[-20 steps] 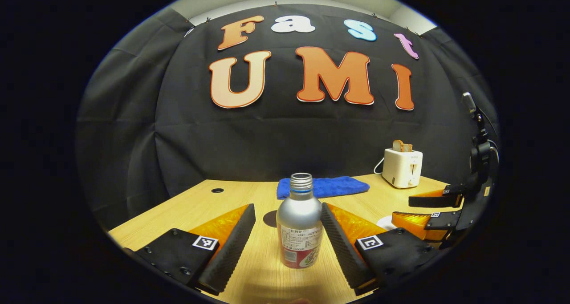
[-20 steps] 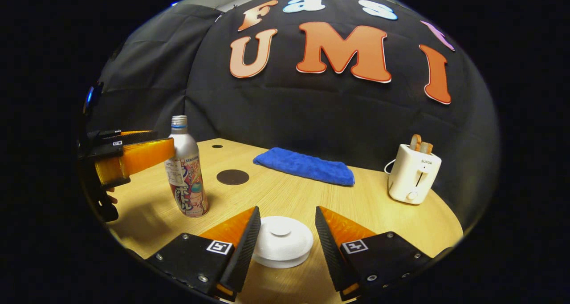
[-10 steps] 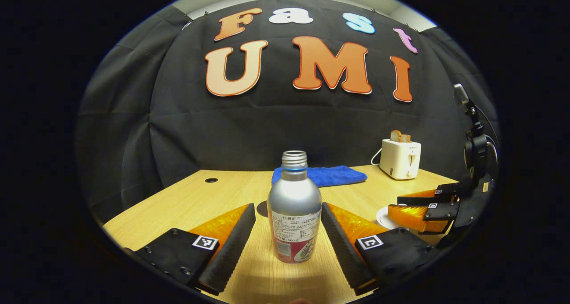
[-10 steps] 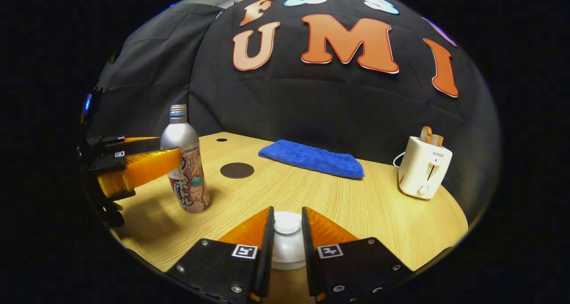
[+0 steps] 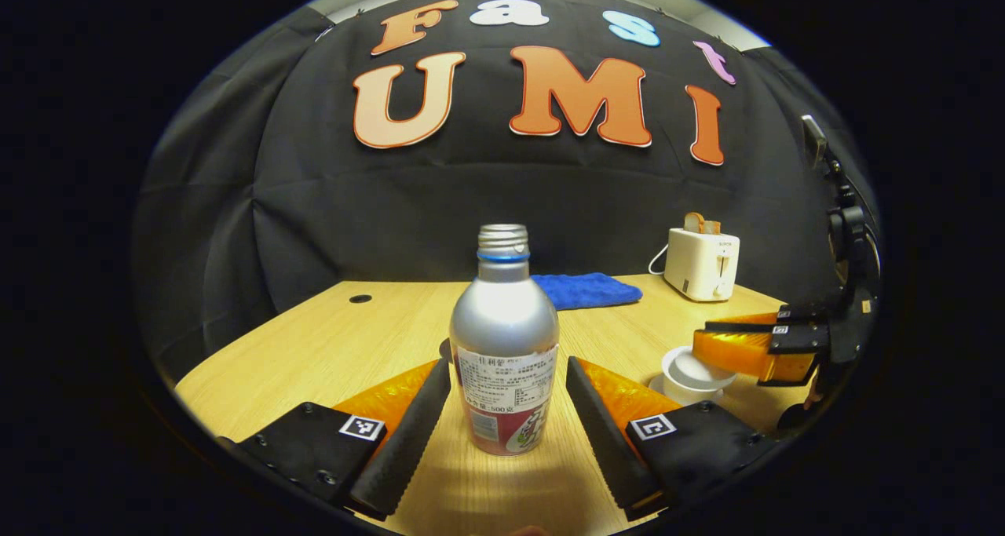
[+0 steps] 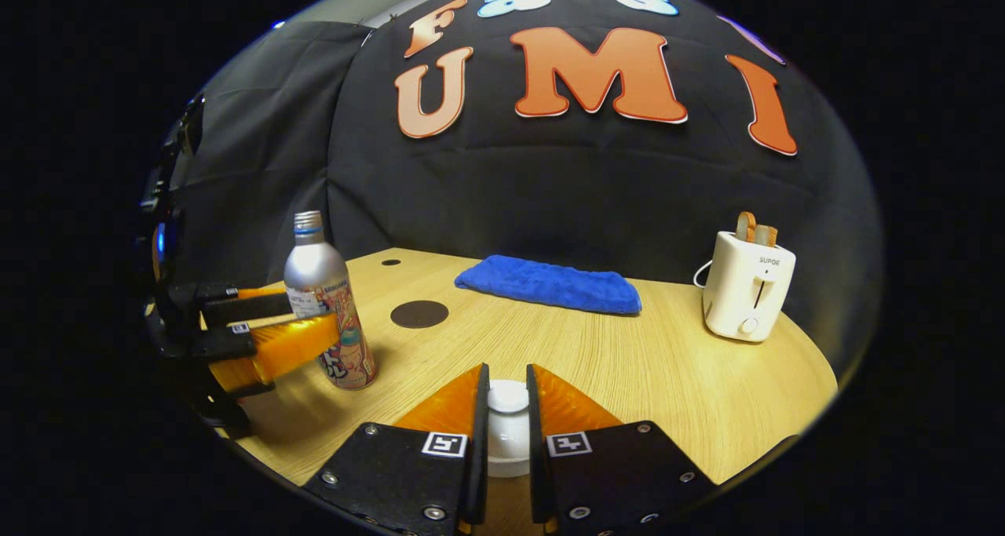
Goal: Open the teacup lid with one hand, grasp the water bottle and pour water into the teacup with the other hand; after pouring, place the water bottle on the coaster and then close the teacup lid.
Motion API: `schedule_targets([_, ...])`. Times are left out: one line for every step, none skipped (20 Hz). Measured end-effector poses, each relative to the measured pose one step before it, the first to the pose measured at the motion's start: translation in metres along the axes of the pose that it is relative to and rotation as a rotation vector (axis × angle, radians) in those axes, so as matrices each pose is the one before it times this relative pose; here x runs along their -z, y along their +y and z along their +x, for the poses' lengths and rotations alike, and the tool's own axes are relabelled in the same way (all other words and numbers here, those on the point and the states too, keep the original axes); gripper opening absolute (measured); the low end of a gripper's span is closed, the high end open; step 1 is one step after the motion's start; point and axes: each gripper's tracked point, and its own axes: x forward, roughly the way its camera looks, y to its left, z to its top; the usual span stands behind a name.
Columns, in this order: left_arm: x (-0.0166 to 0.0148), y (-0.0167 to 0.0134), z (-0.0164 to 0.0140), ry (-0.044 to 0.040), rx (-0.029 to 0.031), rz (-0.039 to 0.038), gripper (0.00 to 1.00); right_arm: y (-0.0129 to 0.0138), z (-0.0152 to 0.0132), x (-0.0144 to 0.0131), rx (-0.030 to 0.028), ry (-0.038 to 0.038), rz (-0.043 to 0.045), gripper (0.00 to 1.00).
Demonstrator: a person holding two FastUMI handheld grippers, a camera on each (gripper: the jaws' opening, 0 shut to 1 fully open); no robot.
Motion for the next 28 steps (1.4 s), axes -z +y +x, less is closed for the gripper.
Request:
schedule_targets([0.00459,-0.00118,0.00255,0.01222,0.00112,-0.00413,0.98,-0.00281,-0.00331,-0.00224,0.00577,-0.00926,-0.00026,0.23])
schedule_targets([0.00276,-0.00106,0.00304,0.00885,0.00395,-0.00384,0.98,-0.00393,-0.00365,-0.00366,0.00710,-0.00967,0.00018,0.23])
schedule_targets([0.00562,-0.00089,0.00179,0.01686,-0.00048,-0.00251,0.98,-0.00249,-0.00288,-0.00297,0.00543,-0.00889,0.00206,0.23])
schedule_targets([0.00240,0.00027,0.00165,0.01191,-0.00349,0.00010,0.98,-0.00369,-0.00349,-0.00338,0.00506,-0.00871,0.00411,0.23])
schedule_targets([0.00231,-0.00020,0.00410,0.01007,-0.00006,0.00042,0.98,-0.00325,-0.00385,-0.00235,0.00474,-0.00893,0.00315,0.23])
schedule_targets([0.00288,0.00105,0.00069,0.01325,-0.00575,0.00533,0.98,-0.00491,-0.00381,-0.00260,0.00950,-0.00783,0.00253,0.23])
schedule_targets([-0.00018,0.00019,0.00117,0.00395,-0.00356,0.00134,0.96,-0.00446,-0.00247,-0.00150,0.00832,-0.00745,0.00232,0.23])
schedule_targets([-0.00227,-0.00080,-0.00027,-0.00855,0.00284,-0.00073,0.94,-0.00607,-0.00355,-0.00194,0.01266,-0.00593,0.00301,0.23])
schedule_targets([-0.00018,0.00093,0.00077,0.00036,-0.00455,0.00440,0.84,-0.00456,-0.00356,-0.00094,0.00826,-0.00501,0.00270,0.23])
schedule_targets([-0.00151,0.00256,0.00114,0.00282,-0.01216,0.00666,0.83,-0.00530,-0.00244,-0.00151,0.01009,-0.00687,0.00365,0.22])
schedule_targets([0.00100,-0.00040,0.00020,0.00613,-0.00518,0.01603,0.82,-0.00501,-0.00303,-0.00094,0.00984,-0.00497,0.00423,0.22])
schedule_targets([-0.00163,0.00234,0.00104,0.00003,-0.01420,0.02274,0.84,-0.00481,-0.00226,-0.00177,0.00859,-0.00654,0.00581,0.23])
schedule_targets([-0.00169,0.00344,-0.00110,0.00127,-0.01823,0.02841,0.82,-0.00438,-0.00279,-0.00019,0.00793,-0.00331,0.00474,0.22])
schedule_targets([-0.00549,0.00365,-0.00038,-0.00982,-0.01892,0.03436,0.84,-0.00534,-0.00388,-0.00181,0.00757,-0.00594,0.00406,0.23])
schedule_targets([-0.00136,0.00249,-0.00173,-0.00404,-0.01561,0.03404,0.82,-0.00345,-0.00190,-0.00014,0.00931,-0.00324,0.00153,0.23])
schedule_targets([-0.00307,0.00163,-0.00039,-0.00520,-0.01268,0.03798,0.85,-0.00508,-0.00255,-0.00169,0.00926,-0.00483,0.00105,0.22])
schedule_targets([-0.00400,0.00146,-0.00089,-0.00933,-0.00985,0.04210,0.85,-0.00392,-0.00301,-0.00063,0.01045,-0.00558,0.00093,0.23])
schedule_targets([-0.00518,0.00111,0.00104,-0.00746,-0.01274,0.04774,0.82,-0.00438,-0.00316,-0.00202,0.00854,-0.00712,0.00131,0.23])
schedule_targets([-0.00449,0.00161,0.00155,-0.00579,-0.01505,0.04893,0.85,-0.00455,-0.00255,-0.00231,0.01048,-0.00669,0.00298,0.22])
schedule_targets([-0.00260,0.00118,0.00122,-0.00644,-0.01050,0.04873,0.85,-0.00494,-0.00266,-0.00117,0.00860,-0.00441,0.00265,0.22])
schedule_targets([-0.00030,-0.00136,0.00162,-0.00212,-0.01129,0.04805,0.85,-0.00428,-0.00280,-0.00102,0.01084,-0.00585,0.00196,0.23])
schedule_targets([-0.00185,0.00048,0.00131,-0.00549,-0.00761,0.04735,0.85,-0.00494,-0.00261,-0.00098,0.00865,-0.00363,0.00084,0.23])
schedule_targets([-0.00092,0.00032,-0.00149,-0.00891,-0.00643,0.04530,0.85,-0.00360,-0.00267,-0.00160,0.00855,-0.00668,0.00137,0.22])
schedule_targets([-0.00199,-0.00078,0.00009,-0.00824,-0.00654,0.04413,0.84,-0.00364,-0.00146,-0.00135,0.00714,-0.00240,0.00169,0.23])
schedule_targets([-0.00282,-0.00125,0.00236,-0.00597,-0.00787,0.04251,0.82,-0.00288,-0.00193,0.00055,0.00617,-0.00279,0.00052,0.23])
schedule_targets([-0.00182,-0.00068,0.00329,-0.00162,-0.00982,0.04232,0.82,-0.00360,-0.00193,-0.00070,0.00720,-0.00067,-0.00084,0.22])
schedule_targets([-0.00200,-0.00093,0.00056,-0.00548,-0.00655,0.04149,0.84,-0.00299,-0.00140,0.00088,0.00751,-0.00154,-0.00131,0.22])
schedule_targets([-0.00195,-0.00149,0.00253,-0.00621,-0.00098,0.04066,0.82,-0.00350,-0.00171,-0.00001,0.00760,-0.00163,-0.00138,0.22])
